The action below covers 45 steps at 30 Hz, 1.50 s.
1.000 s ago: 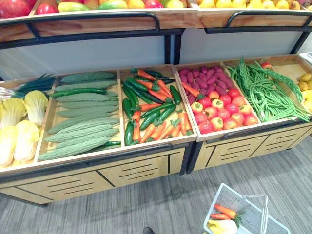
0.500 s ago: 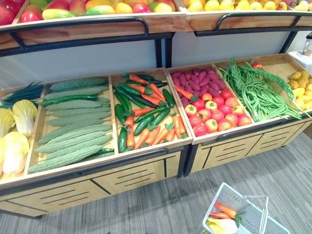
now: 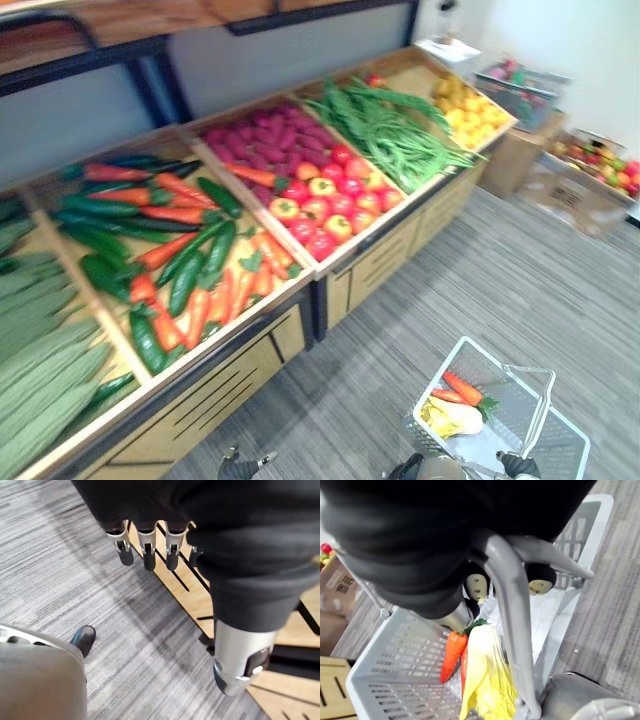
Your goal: Pick vegetable in the basket
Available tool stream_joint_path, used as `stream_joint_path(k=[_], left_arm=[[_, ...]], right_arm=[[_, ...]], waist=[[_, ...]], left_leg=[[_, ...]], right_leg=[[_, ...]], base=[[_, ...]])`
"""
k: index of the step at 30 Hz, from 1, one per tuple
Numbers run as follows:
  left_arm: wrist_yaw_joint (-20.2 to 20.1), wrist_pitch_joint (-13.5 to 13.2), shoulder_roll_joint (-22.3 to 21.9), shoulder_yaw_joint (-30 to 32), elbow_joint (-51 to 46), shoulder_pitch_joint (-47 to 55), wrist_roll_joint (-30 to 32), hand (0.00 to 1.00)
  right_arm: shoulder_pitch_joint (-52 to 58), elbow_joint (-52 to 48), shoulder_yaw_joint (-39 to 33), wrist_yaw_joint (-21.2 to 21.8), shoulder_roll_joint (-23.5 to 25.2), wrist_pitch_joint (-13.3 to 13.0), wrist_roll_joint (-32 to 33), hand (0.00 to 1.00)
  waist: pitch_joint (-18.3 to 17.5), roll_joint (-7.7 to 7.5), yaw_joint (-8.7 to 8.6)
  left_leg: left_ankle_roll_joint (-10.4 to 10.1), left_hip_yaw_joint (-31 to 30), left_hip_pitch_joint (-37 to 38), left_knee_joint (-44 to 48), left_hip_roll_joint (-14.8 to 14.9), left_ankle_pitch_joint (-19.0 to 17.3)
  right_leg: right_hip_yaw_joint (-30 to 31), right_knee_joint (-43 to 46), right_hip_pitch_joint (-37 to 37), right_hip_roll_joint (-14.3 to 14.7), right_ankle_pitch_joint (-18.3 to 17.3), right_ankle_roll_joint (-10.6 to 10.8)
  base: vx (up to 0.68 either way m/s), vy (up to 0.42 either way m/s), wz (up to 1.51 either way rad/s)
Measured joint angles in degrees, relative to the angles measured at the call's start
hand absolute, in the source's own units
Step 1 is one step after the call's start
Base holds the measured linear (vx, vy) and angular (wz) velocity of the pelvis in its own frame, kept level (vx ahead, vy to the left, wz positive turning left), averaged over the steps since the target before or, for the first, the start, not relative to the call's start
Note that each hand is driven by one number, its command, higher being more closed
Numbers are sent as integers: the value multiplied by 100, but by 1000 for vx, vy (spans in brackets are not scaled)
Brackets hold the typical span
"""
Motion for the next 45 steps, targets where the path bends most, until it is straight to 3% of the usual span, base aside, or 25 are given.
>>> stream_joint_path(k=[2, 5, 9, 13, 14, 15, 16, 19, 21, 22, 23, 26, 28, 30, 32, 45], left_arm=[[-9, 2, -1, 119, 16, -52, -13, 0], [-11, -8, -136, 317, 83, -211, -41, 0], [-4, -37, -199, 521, 218, -350, -41, 0], [14, -78, -233, 537, 165, -313, -43, 0], [13, -78, -262, 532, 165, -289, -44, 0], [13, -81, -327, 519, 167, -236, -44, 0], [11, -89, -388, 470, 159, -214, -44, 0], [28, -131, -405, 392, -69, -151, -251, 0], [41, -175, -387, 286, -228, -74, -264, 0], [49, -211, -394, 254, -240, -74, -262, 0], [49, -207, -435, 230, -214, -74, -259, 0], [56, -219, -377, 93, -253, -101, -250, 0], [53, -202, -311, 76, -230, -141, -246, 0], [55, -201, -270, -3, -212, -130, -203, 0], [23, -204, -185, -265, -169, -147, -180, 0], [-223, -209, -67, -585, -42, -187, -409, 0]], right_arm=[[-89, 55, 6, -1, 2, 53, -3, 100], [-107, 70, 136, -17, -71, 73, -28, 100], [-37, 169, 405, -48, -48, 150, 17, 100], [189, 134, 493, -116, -30, 57, 9, 100], [183, 100, 546, -109, -57, 40, 7, 100], [157, 98, 683, -102, -92, 24, -16, 100], [84, 97, 711, -87, -103, 2, -44, 100], [51, 104, 700, -41, -75, -14, -44, 100], [43, 104, 670, -5, -56, -59, -41, 100], [72, 96, 671, -10, -98, -100, -42, 100], [92, 37, 672, 3, -201, -109, -44, 100], [298, -72, 664, -2, -105, -144, -36, 100], [309, -73, 653, -1, -104, -153, -29, 100], [301, -95, 655, -3, -107, -165, -34, 100], [301, -153, 661, 2, -110, -192, -41, 100], [229, -212, 893, 126, -102, -182, -220, 100]], waist=[[15, -56, 6], [43, 58, -8], [110, 134, -47], [110, 95, -29], [122, 128, -26], [169, 171, -4], [226, 117, 0], [256, 83, 127], [264, 106, 222], [262, 181, 279], [293, 369, 279], [249, 163, 264], [220, 84, 267], [213, 76, 267], [193, 94, 254], [141, 1, 269]], left_leg=[[-46, 684, 187, -47, -90, 30], [-71, 1397, 220, -62, -255, 46], [-98, 1577, 436, 157, -162, 29], [-142, 1003, 858, 2452, 1152, -164], [-143, 870, 905, 2833, 1365, -135], [-183, 306, 804, 3582, 1768, -107], [-357, -472, 511, 3777, 1736, -468], [-392, -2211, -322, 3446, 1131, -960], [-441, -3210, -653, 2599, 621, -960], [-457, -3987, -790, 1718, 315, -702], [-562, -4622, -896, 1101, 242, -295], [-569, -4538, -880, 809, -158, -421], [-481, -4471, -857, 632, -382, -392], [-318, -4413, -698, 362, -600, -288], [-283, -4396, -613, 199, -765, -266], [-286, -4118, -380, -66, -791, -267]], right_leg=[[-18, -661, 46, 226, -140, 152], [312, -1766, -43, 757, -178, 133], [1006, -2661, 165, 1248, 37, 140], [1448, -2679, 390, 1515, -5, 65], [1563, -2678, 425, 1565, -19, 43], [1876, -2670, 505, 1614, -49, -2], [2146, -2636, 522, 1549, -51, -4], [2793, -2598, 514, 1356, -15, 64], [3210, -2597, 490, 1292, 48, 188], [3453, -2580, 435, 1326, 17, 296], [3585, -2589, 427, 1461, 33, 454], [3675, -2825, 426, 1143, 213, 735], [3712, -2835, 334, 963, 291, 798], [3777, -2839, 343, 836, 343, 880], [3775, -2853, 337, 729, 366, 927], [3784, -2922, 259, 794, 390, 944]], base=[[9, -147, -170], [-85, -199, -163], [-55, -218, -126], [3, -102, -68], [-60, 21, -104], [-85, 79, -102], [-93, 109, -102], [-83, 163, -106], [-106, 206, -123], [-124, 233, -113], [-115, 234, -99], [8, 209, -16], [54, 216, -3], [80, 182, -6], [106, 123, 0], [71, -2, -17]])
